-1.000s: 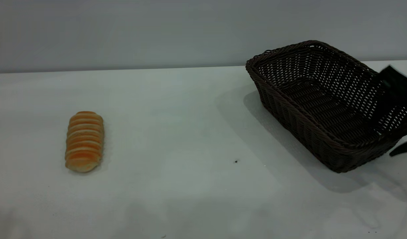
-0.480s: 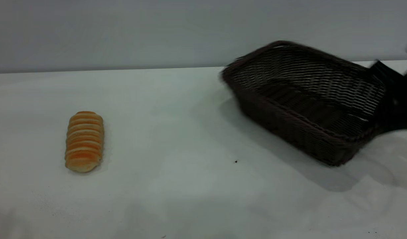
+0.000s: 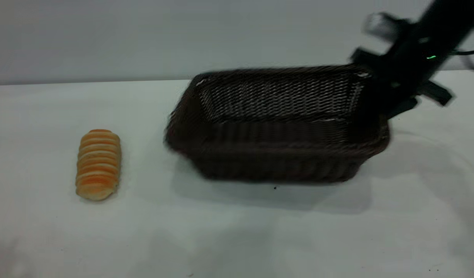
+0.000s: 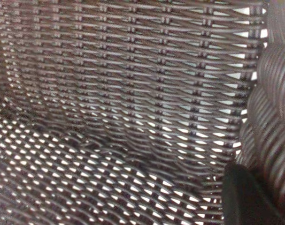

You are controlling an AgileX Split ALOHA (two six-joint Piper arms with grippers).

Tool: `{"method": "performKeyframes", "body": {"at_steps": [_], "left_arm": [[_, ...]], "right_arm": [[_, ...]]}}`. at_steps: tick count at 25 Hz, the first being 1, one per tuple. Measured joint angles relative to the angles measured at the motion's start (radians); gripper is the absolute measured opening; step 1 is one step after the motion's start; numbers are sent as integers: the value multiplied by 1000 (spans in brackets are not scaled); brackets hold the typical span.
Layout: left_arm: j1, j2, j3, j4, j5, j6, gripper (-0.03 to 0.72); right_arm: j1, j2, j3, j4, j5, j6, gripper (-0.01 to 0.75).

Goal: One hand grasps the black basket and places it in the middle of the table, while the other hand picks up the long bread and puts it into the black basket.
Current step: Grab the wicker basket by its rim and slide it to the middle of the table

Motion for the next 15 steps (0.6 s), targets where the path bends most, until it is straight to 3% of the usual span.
{"method": "performKeyframes", "body": {"at_steps": [5,10,13,15], "left_arm": [[0,0,0,-19,-11,0,592],[0,35,0,-68,-38,-1,592],[0,115,0,-111,-56,-1,592],[0,189,0,-132,-92,0,592]], "right_arm": [[80,81,-74,-8,-45,0,85],[86,87,-76,-34,-105,2,94],[84,83,-75,-42,-98,2,156],[82,61,-75,-48,-81,-4,252]]}}
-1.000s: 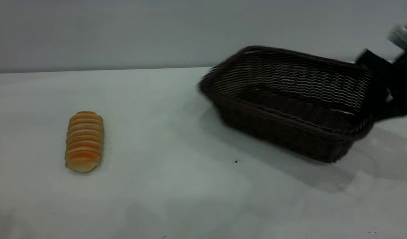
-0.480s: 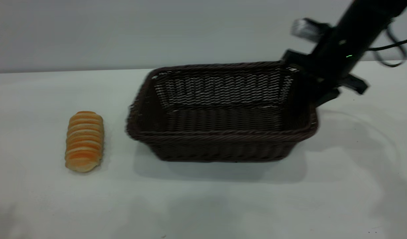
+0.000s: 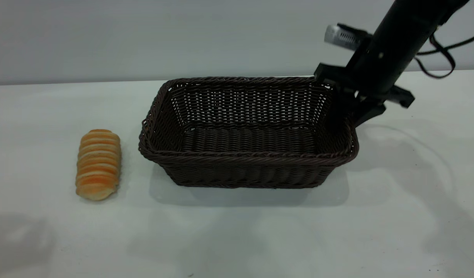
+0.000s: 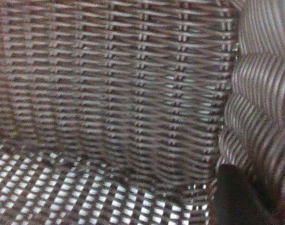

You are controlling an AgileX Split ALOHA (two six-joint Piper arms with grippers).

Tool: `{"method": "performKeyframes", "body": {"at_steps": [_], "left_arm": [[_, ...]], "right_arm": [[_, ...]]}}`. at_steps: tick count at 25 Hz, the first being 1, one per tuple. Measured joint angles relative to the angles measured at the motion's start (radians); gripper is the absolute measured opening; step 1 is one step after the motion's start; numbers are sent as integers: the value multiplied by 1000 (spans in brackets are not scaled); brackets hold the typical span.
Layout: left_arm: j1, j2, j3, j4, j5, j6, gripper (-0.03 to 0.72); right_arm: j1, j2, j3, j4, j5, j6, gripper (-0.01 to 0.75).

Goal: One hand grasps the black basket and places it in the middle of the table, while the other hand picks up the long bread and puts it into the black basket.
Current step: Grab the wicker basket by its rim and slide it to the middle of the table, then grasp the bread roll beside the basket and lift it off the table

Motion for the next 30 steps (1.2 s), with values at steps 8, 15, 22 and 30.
{"method": "performKeyframes", "body": {"at_steps": [8,15,22,30], "left_arm": [[0,388,-4,-224,-148,184,592],[-7,686,-35,-584,-244,526,592],[-36,891,-191,-734,-260,710,592],[-38,940,-277,-598,-262,670,592]], "right_arm": [[-16,-267,-1,-165,144,-56,551],[-5,-541,-1,-206,401,-57,531],[-3,-778,66,-215,418,-50,493],[-3,-1046,269,-250,430,-21,486]]}}
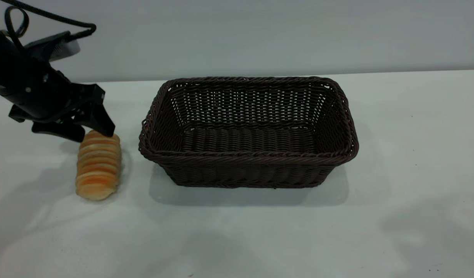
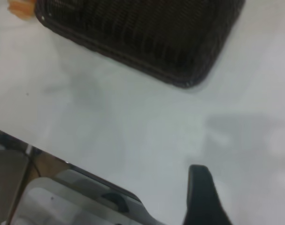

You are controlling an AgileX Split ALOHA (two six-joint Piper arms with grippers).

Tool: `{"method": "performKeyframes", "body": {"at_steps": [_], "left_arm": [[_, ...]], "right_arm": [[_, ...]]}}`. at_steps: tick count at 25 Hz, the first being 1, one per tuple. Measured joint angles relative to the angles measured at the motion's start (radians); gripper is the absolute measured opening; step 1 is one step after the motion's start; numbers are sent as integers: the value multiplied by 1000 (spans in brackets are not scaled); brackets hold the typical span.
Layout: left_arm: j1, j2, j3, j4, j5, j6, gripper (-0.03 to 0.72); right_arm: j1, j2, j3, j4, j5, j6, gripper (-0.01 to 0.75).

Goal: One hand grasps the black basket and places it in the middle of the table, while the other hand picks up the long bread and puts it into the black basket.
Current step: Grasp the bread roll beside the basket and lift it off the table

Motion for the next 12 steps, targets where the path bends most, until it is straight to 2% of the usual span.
{"method": "performKeyframes", "body": {"at_steps": [6,10,12], "left_arm": [[0,42,0,118,-45,-79,592],[-8,111,-5,96,-117,-83,589],[-11,131,-7,73,-137,-83,558]], "right_arm": [[0,-156,126,-80,0,71,486],[0,-265,202,-117,0,89,486],[0,-319,247,-134,0,104,486]]}}
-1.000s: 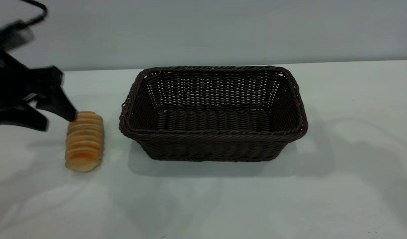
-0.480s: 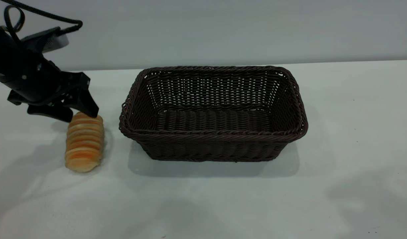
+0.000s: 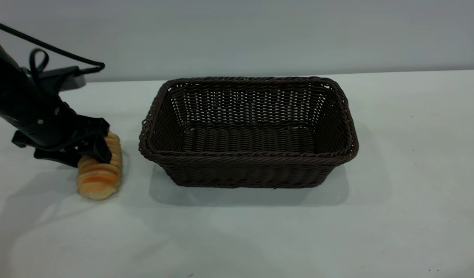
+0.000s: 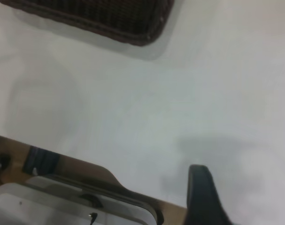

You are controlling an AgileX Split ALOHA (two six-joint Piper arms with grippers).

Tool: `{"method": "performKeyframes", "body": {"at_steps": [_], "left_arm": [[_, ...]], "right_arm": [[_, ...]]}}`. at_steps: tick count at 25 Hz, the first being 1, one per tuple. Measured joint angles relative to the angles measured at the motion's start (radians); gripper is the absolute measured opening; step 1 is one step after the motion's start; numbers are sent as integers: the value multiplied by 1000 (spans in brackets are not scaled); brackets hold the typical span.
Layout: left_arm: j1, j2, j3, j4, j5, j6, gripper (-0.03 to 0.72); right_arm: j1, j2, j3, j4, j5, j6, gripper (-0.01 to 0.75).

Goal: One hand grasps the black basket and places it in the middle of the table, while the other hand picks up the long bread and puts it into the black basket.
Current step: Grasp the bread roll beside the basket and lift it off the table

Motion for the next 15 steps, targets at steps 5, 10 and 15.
{"method": "performKeyframes", "body": {"at_steps": [5,10,15], "left_arm": [[-1,10,-1,-22,-11,0,238],[-2,3,-8,-22,0,6,90],[-2,-106,-47,-17,94,26,90]], "right_arm": [[0,-158,141,-52,0,32,486],[0,-341,332,-73,0,33,486],[0,-554,465,-81,0,34,486]]}}
